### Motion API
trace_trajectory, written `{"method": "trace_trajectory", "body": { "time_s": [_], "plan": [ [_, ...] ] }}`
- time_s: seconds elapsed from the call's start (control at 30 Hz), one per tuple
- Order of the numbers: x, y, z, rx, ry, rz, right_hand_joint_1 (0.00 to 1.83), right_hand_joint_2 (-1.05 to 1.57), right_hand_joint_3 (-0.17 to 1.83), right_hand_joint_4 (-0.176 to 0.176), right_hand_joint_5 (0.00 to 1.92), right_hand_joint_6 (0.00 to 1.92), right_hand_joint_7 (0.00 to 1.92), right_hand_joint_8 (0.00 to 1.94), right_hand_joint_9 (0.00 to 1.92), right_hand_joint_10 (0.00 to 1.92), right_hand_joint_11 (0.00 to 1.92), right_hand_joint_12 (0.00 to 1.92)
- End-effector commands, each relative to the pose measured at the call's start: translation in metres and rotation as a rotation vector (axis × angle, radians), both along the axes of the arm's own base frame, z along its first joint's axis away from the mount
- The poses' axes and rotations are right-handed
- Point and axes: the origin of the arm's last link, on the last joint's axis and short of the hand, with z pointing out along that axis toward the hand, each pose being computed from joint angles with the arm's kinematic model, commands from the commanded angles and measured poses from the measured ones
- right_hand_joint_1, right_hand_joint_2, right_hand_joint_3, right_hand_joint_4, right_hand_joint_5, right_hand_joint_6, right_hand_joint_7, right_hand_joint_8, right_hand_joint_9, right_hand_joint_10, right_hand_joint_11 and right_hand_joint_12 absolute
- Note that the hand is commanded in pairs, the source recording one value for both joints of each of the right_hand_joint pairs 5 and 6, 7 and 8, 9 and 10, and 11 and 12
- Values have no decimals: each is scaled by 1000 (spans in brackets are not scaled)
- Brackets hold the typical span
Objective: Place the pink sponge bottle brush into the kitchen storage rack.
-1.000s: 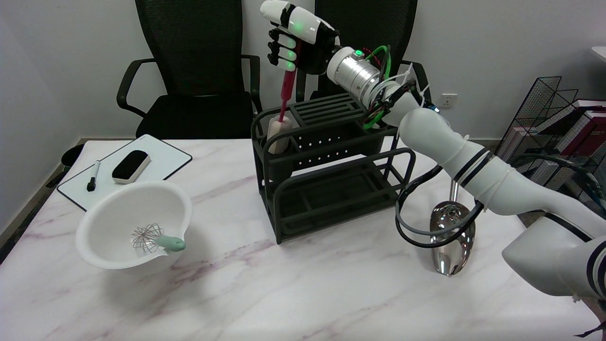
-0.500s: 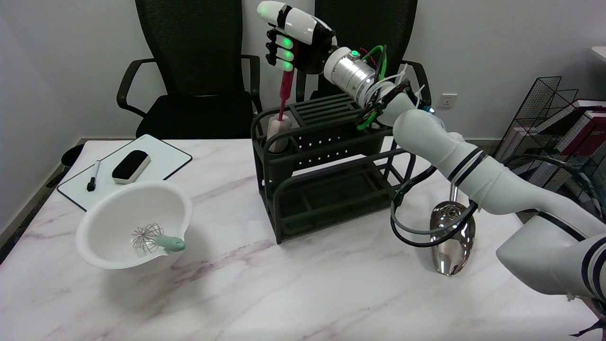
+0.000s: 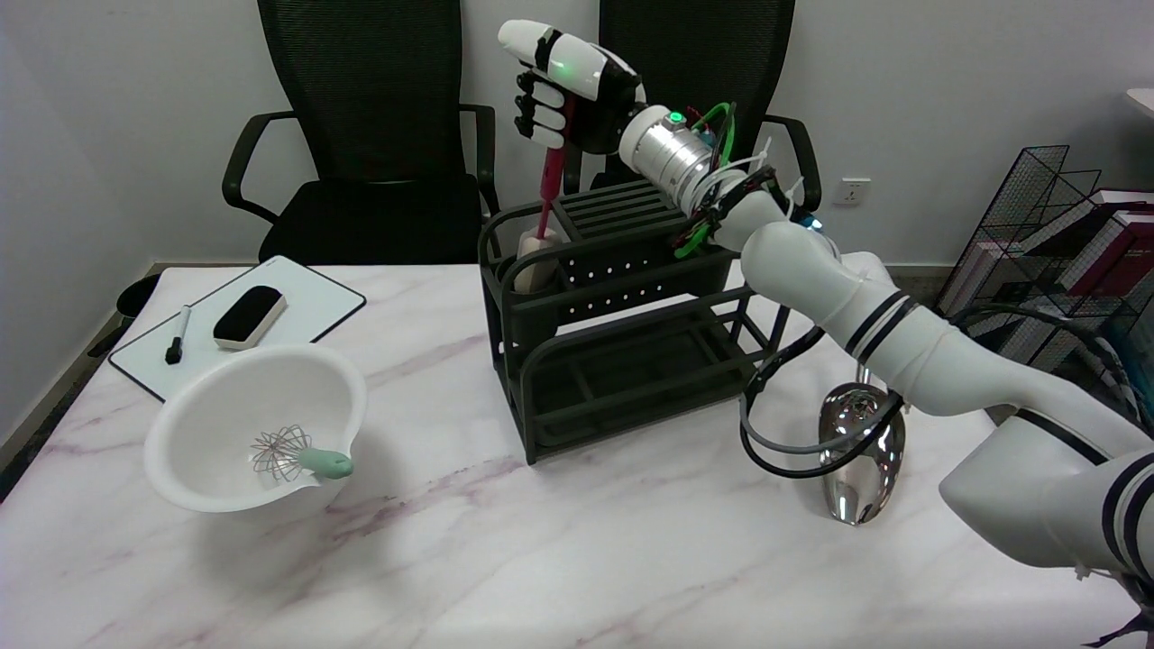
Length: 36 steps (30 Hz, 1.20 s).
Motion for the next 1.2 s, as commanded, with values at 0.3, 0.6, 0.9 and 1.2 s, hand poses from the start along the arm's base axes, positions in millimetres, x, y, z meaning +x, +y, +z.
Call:
{"method": "trace_trajectory", "body": {
  "time_s": [0.3,0.6,0.9,1.2],
  "plan": [
    [-29,2,2,-34,-7,-38,1006,1571,414,0,1920,1920,1920,1920,1920,1920,1901,1901],
    [-28,4,1,-31,-11,-30,806,1571,519,0,1844,1844,1704,1704,1699,1699,1533,1533],
    [-24,6,-2,-21,-14,-18,881,1083,985,0,1333,1333,1389,1389,1378,1378,1209,1209],
    [-11,13,3,-34,-22,45,1093,724,1330,0,542,542,940,940,828,828,963,963]
  ]
}}
